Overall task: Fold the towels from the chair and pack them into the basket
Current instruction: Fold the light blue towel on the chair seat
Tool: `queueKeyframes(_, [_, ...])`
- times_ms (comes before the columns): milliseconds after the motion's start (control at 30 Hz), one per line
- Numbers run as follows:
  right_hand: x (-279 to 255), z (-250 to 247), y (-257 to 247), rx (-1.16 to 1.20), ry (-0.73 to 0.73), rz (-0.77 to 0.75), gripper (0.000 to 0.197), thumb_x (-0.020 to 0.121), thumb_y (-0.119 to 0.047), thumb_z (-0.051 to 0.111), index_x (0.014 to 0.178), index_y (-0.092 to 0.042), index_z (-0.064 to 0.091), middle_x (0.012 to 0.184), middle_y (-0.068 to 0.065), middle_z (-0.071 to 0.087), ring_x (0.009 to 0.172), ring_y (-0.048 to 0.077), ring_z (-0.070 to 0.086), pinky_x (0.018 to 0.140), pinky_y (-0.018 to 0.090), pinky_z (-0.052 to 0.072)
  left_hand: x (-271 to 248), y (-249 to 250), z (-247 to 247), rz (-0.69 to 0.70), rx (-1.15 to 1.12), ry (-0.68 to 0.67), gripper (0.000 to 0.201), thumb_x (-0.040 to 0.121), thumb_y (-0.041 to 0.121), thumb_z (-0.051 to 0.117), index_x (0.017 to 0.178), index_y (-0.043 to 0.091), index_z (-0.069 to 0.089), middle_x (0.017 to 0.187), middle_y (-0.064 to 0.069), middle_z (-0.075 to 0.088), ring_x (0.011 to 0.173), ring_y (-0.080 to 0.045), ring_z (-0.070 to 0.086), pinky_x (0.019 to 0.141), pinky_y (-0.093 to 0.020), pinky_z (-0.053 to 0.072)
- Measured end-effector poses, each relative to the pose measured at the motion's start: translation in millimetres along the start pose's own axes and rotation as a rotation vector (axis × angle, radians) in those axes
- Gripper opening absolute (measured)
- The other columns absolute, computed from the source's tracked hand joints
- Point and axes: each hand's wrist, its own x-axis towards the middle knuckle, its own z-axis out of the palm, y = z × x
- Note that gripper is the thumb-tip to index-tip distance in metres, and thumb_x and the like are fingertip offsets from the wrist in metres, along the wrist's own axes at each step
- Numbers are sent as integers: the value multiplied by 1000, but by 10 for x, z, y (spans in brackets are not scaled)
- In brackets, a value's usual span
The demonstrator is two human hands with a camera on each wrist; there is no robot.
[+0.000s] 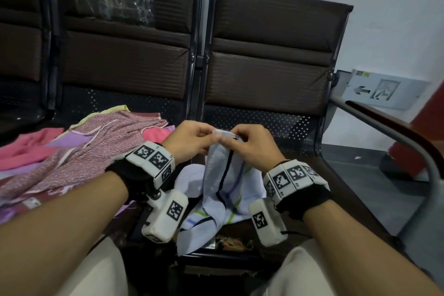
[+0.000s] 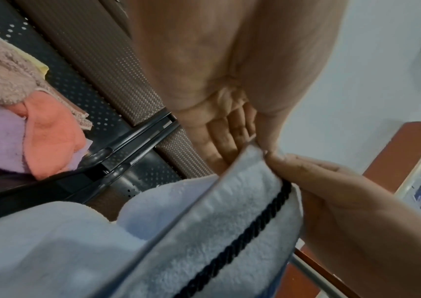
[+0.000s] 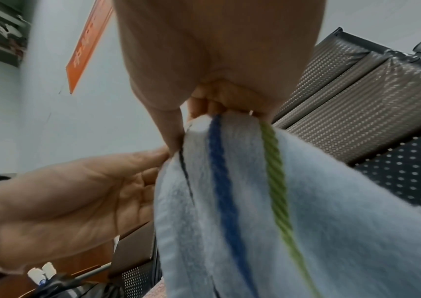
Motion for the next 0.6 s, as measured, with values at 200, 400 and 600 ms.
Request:
queueKeyframes(200, [-14, -73, 109, -77, -53, -28, 40, 76, -42, 74, 59, -18, 47, 54, -6, 47, 53, 7, 43, 53, 30, 35, 117, -48, -117, 78, 82, 348, 19, 95, 11, 42, 83, 13, 57, 81, -4, 58, 83, -17, 51, 80, -41, 45])
queueKeyframes(400, [-173, -141, 253, -292, -424, -21, 36, 74, -50, 73, 54, -27, 56, 55, -9, 55, 50, 0, 50, 48, 18, 35, 68, -156, -383, -34, 149, 540, 28, 91, 16, 36, 63, 17, 40, 70, 1, 44, 77, -16, 42, 75, -34, 36])
queueKeyframes(600, [-362, -321, 482, -910, -655, 46, 48, 78, -68, 54, 89, -24, 68, 83, -8, 63, 85, 15, 57, 83, 35, 32, -106, -184, -526, -154, 348, 497, 27, 92, 20, 35, 66, 11, 39, 70, -6, 42, 73, -21, 38, 65, -35, 26])
